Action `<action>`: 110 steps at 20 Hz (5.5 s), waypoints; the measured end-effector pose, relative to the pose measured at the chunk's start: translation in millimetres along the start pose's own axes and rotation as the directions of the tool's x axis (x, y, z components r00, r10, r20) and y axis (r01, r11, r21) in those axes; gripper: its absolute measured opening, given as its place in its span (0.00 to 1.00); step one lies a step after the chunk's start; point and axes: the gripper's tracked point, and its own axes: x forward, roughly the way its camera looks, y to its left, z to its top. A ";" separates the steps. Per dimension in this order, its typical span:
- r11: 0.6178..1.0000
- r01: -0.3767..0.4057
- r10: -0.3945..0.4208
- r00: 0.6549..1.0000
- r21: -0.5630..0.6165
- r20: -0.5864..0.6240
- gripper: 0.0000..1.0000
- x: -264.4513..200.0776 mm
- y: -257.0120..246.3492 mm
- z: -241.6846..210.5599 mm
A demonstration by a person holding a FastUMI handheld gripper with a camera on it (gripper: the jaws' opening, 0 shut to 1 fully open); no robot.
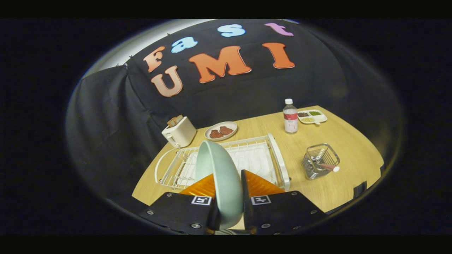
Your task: Take the plate from the dish rack, then take the spoon from the basket and place it into the plate.
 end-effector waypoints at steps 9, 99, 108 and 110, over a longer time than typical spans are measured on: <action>0.972 -0.072 0.080 0.996 0.222 -0.027 0.26 -12.1 -46.3 -98.1; 0.902 0.366 -0.186 0.807 -0.228 0.561 0.10 -108.9 -82.9 9.2; 0.933 0.230 -0.078 0.879 -0.276 0.470 0.10 -76.1 -13.4 -52.8; 0.934 0.210 -0.062 0.892 -0.289 0.448 0.10 -67.1 -2.0 -64.2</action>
